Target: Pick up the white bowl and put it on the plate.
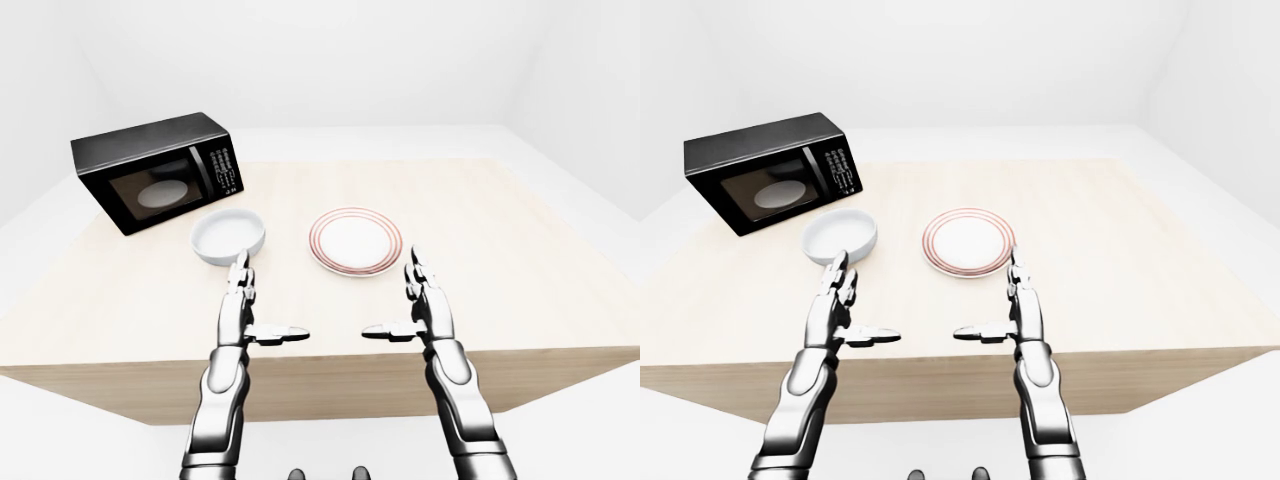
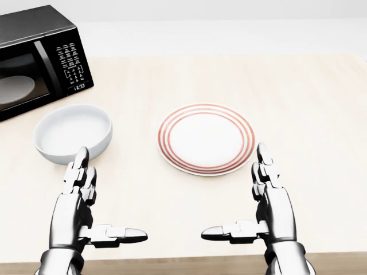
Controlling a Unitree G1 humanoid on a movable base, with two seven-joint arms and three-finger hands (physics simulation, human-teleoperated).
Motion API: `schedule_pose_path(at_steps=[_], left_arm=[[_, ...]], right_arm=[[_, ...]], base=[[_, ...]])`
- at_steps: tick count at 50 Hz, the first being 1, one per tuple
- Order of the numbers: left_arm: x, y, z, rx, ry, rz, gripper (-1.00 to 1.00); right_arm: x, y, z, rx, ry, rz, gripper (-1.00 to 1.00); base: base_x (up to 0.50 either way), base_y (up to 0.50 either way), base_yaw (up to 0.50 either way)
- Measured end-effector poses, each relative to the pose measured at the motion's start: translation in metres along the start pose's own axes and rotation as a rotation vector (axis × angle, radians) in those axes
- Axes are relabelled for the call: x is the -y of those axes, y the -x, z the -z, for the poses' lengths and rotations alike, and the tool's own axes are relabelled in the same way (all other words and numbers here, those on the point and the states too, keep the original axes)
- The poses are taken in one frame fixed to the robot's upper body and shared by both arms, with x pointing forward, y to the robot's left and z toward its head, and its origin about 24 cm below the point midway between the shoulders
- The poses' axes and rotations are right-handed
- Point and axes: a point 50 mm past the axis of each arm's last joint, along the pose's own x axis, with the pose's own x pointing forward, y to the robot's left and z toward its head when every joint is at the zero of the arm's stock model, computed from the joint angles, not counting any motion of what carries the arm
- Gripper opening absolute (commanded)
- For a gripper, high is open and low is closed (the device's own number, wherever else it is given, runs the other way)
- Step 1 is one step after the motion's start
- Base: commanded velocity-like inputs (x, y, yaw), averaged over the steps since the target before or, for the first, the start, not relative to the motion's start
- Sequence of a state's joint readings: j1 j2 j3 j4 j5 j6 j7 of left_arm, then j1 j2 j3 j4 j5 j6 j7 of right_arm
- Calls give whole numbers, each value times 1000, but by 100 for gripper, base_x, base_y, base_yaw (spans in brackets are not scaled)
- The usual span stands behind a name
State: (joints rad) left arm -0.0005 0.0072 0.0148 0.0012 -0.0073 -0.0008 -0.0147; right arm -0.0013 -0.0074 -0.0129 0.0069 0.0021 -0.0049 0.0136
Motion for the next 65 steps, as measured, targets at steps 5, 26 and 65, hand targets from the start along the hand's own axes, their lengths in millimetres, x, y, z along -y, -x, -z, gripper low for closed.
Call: schedule_pose_path(at_steps=[5, 26, 65], left_arm=[[-3, 0, 0, 0, 0, 0, 100], [-6, 0, 0, 1, 0, 1, 100], [-7, 1, -1, 2, -1, 1, 100]], right_arm=[[2, 0, 1, 0, 8, -2, 100], [1, 0, 6, -3, 35, -10, 100], [-3, 2, 8, 0, 40, -30, 100]], base=[[0, 0, 0], [0, 21, 0], [0, 35, 0]])
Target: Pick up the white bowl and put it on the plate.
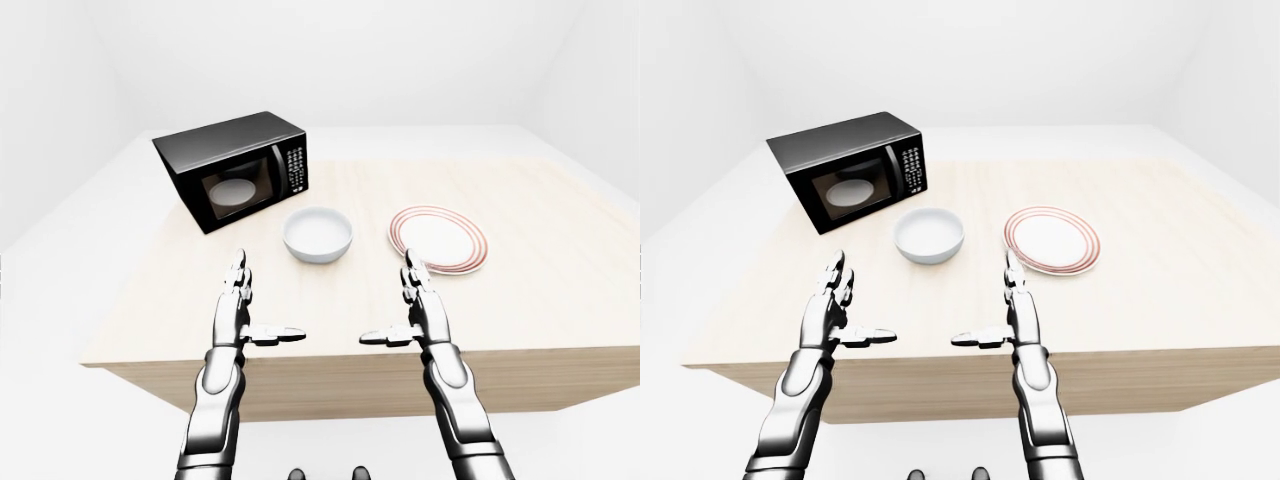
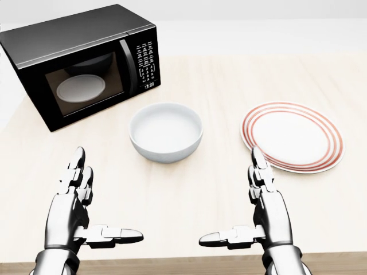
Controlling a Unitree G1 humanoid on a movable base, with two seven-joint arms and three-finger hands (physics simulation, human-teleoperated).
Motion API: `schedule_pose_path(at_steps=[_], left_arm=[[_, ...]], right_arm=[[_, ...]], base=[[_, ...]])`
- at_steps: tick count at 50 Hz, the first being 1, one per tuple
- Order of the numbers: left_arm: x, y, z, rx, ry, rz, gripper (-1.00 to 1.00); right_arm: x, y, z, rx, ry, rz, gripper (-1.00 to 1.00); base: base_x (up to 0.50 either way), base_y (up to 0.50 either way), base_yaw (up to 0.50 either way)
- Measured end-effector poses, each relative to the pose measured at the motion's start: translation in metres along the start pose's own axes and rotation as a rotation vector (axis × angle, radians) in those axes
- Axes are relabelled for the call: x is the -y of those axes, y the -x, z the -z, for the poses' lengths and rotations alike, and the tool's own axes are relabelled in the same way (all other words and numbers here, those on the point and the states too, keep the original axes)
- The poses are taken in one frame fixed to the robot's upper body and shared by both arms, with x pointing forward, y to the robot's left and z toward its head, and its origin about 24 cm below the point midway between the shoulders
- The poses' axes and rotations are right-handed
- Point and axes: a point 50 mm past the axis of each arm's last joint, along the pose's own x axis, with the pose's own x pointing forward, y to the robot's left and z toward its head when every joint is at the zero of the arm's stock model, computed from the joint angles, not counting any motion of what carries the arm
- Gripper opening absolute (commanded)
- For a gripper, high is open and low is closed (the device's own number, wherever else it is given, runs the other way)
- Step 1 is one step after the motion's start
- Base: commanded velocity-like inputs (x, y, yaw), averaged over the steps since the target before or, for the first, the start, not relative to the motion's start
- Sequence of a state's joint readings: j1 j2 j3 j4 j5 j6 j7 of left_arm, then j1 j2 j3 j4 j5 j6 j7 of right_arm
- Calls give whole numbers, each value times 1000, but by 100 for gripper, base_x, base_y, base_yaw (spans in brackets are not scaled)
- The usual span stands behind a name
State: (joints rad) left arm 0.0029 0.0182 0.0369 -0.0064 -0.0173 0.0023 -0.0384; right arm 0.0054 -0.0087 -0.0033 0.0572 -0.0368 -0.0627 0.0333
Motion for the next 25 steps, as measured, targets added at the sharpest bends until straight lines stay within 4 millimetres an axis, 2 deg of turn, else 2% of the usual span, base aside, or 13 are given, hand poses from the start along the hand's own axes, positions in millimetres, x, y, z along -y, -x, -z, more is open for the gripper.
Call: schedule_pose_path(at_steps=[25], left_arm=[[0, 0, 0, 0, -1, 0, 100]], right_arm=[[-2, 0, 1, -8, -6, -6, 100]], base=[[0, 1, 0]])
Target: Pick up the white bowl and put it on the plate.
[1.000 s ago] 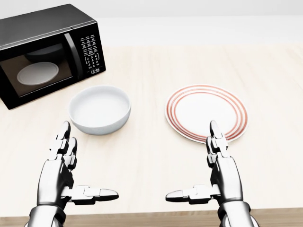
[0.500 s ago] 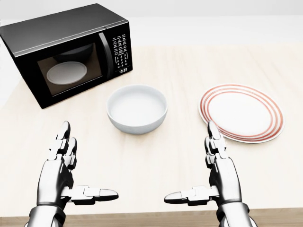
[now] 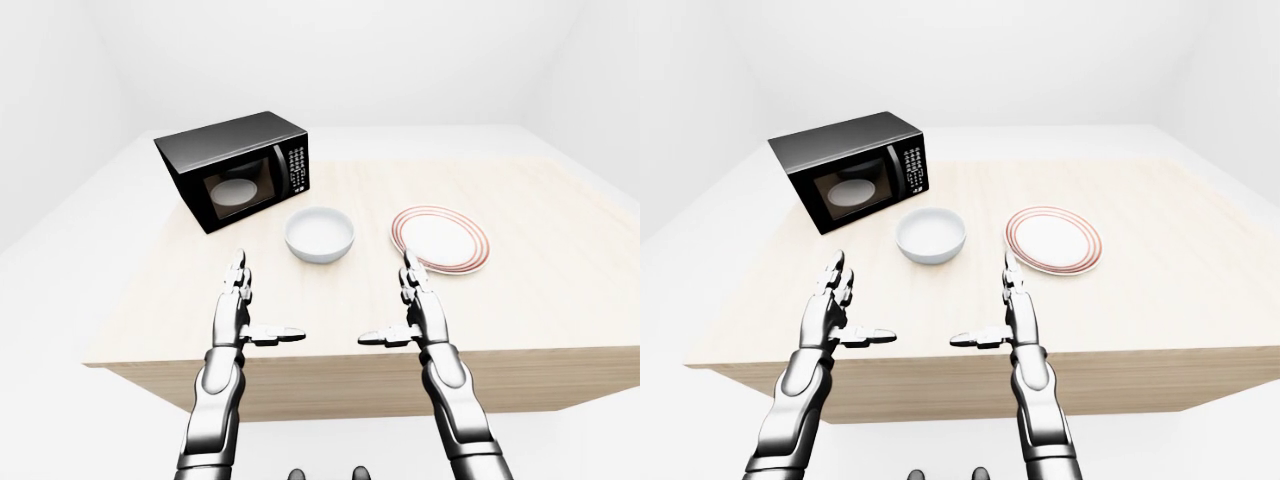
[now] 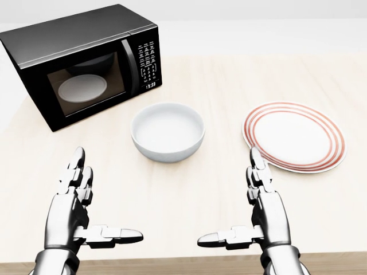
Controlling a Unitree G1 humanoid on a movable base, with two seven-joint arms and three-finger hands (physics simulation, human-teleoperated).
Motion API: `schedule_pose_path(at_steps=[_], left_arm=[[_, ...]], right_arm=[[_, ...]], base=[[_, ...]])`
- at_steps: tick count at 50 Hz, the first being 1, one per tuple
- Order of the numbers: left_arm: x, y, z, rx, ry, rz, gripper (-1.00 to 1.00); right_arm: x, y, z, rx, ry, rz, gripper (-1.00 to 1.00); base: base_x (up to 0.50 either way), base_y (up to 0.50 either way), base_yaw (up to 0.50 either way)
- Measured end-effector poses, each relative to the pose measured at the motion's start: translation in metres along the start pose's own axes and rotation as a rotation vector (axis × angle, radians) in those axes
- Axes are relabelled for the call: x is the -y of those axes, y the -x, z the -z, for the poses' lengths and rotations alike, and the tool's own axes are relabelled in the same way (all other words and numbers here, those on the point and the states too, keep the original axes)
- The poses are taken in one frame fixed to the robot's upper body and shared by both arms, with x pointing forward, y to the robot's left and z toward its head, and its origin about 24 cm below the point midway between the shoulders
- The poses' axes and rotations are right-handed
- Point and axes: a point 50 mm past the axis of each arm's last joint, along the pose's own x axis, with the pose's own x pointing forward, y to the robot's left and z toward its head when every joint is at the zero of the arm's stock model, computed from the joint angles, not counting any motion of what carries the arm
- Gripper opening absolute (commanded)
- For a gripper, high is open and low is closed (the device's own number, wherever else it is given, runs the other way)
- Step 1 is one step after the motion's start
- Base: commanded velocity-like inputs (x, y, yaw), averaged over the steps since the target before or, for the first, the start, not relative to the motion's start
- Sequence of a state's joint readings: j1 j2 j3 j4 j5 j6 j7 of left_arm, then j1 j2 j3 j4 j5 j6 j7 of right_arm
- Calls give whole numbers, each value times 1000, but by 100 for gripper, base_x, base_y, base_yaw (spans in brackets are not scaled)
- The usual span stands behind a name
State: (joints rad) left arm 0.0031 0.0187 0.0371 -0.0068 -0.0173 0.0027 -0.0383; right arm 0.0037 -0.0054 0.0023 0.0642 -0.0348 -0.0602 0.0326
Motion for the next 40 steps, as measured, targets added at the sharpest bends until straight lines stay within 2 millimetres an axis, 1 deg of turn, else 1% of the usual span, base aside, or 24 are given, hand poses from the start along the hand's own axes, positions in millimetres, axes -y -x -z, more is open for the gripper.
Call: schedule_pose_path(at_steps=[9, 16, 23, 40], left_arm=[[0, 0, 0, 0, 0, 0, 100], [0, 0, 0, -1, 1, 0, 100], [0, 0, 0, -1, 1, 0, 100], [0, 0, 0, 0, 1, 0, 100]], right_arm=[[0, 0, 1, -4, 5, 0, 100], [-1, 0, 2, -8, 9, -1, 100], [-1, 0, 3, -10, 10, -1, 100], [-1, 0, 4, -8, 11, -4, 100]], base=[[0, 0, 0], [20, 0, 0], [30, 0, 0], [41, 1, 0]])
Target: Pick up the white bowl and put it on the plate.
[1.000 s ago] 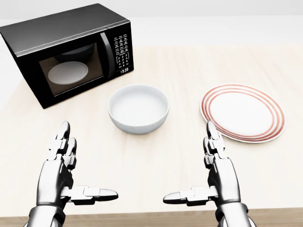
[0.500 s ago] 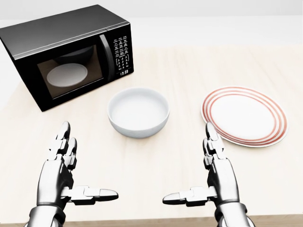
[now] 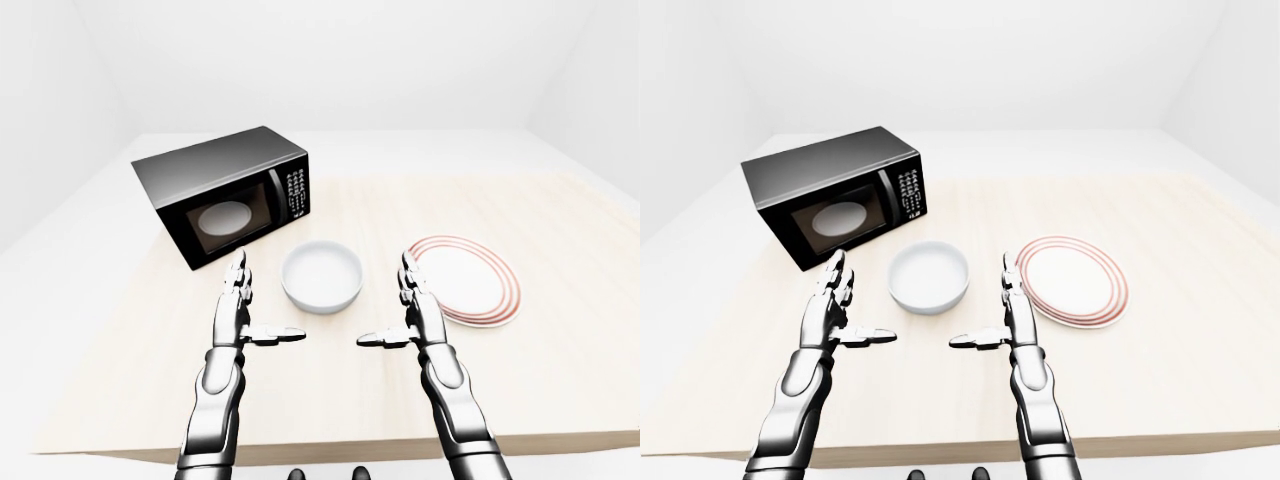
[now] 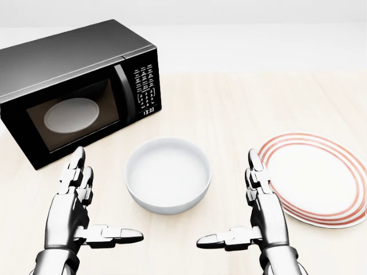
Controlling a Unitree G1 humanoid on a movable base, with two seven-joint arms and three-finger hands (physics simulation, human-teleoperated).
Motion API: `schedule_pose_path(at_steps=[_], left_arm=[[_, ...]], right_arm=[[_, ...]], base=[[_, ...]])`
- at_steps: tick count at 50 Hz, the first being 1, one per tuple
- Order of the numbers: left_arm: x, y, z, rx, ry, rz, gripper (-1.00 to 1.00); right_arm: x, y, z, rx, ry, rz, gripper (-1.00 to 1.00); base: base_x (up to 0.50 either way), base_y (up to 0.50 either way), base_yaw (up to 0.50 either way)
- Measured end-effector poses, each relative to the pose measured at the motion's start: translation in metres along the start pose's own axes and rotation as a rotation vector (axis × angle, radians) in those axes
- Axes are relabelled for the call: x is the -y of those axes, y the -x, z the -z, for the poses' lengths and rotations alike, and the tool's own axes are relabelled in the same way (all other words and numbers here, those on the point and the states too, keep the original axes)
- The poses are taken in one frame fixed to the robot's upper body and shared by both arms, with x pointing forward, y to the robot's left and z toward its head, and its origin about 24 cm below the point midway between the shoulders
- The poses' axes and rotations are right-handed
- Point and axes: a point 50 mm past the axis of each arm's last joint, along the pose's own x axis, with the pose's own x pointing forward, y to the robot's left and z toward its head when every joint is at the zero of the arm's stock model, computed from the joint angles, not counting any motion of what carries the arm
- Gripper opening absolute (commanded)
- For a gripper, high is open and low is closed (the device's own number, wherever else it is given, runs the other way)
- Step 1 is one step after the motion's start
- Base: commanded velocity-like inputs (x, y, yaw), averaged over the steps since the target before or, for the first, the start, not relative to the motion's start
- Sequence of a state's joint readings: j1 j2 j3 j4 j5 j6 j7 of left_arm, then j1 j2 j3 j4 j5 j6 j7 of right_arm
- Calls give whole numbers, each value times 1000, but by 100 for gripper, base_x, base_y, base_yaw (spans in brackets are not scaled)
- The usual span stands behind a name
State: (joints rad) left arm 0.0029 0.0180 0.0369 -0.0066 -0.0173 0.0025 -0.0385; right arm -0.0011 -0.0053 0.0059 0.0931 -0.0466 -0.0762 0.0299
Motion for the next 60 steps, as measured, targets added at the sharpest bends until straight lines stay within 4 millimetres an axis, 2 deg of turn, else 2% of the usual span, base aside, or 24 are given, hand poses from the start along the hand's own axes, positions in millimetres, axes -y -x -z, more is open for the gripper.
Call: schedule_pose_path(at_steps=[7, 19, 28, 33, 38, 48, 60], left_arm=[[0, 0, -1, 2, 0, 1, 100], [0, 0, 0, 1, 0, 0, 100], [0, 0, 0, 0, 0, 0, 100], [0, 0, 0, 0, 0, 0, 100], [0, 0, 0, 0, 0, 0, 100], [0, 0, 0, 0, 0, 0, 100], [0, 0, 0, 0, 0, 0, 100]], right_arm=[[-1, -1, -1, 4, -1, -2, 100], [1, 1, -4, 21, 30, 14, 100], [13, -5, -24, 71, 343, 76, 100], [13, -19, -47, 136, 605, 69, 100], [14, -27, -63, 180, 766, 82, 100], [12, -35, -80, 224, 938, 104, 100], [1, -39, -86, 256, 1061, 50, 100]], base=[[30, 1, 0], [1, 0, 0], [0, 0, 0], [0, 0, 0], [0, 0, 0], [0, 0, 0], [0, 0, 0]])
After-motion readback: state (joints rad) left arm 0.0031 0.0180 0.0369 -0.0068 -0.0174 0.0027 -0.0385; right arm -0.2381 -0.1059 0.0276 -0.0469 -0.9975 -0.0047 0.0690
